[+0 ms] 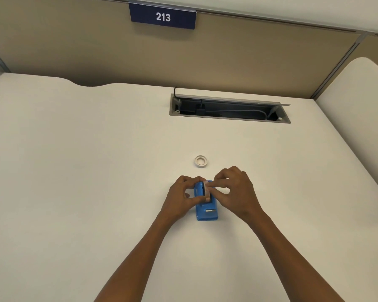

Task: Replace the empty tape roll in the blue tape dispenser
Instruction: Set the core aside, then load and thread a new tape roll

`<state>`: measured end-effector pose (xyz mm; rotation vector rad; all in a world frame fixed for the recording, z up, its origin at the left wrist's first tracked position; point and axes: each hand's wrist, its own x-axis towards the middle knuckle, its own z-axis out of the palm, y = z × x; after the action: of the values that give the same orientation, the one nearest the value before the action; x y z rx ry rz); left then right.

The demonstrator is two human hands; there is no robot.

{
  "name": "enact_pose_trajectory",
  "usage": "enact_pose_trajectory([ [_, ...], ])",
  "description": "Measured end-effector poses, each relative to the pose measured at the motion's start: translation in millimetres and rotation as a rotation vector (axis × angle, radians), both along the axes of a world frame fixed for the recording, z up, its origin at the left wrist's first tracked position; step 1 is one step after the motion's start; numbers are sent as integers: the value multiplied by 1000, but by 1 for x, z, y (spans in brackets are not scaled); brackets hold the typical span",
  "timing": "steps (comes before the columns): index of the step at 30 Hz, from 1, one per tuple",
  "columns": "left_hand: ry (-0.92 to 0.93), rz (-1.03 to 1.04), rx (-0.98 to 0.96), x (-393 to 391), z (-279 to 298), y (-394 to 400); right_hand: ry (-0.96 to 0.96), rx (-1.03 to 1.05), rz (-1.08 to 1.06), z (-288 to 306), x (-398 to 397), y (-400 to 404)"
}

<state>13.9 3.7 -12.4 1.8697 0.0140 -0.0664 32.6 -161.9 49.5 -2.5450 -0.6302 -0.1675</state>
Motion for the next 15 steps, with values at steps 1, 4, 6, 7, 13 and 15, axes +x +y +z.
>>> enact_pose_trajectory([
  [1,4,-1,1,0,0,0,-26,-27,18,1,-1,1],
  [4,14,-4,6,1,0,0,-94,-126,47,5,-2,6],
  [6,13,-5,9,1,0,0,-110,-152,54,7,-1,8],
  [7,12,-4,10,1,0,1,-112,-155,55,7,-1,9],
  [13,1,-2,26,2,0,0,-90,-167,48,8,2,13],
  [15,2,-1,28,2,0,0,-104,-189,62,10,1,13],
])
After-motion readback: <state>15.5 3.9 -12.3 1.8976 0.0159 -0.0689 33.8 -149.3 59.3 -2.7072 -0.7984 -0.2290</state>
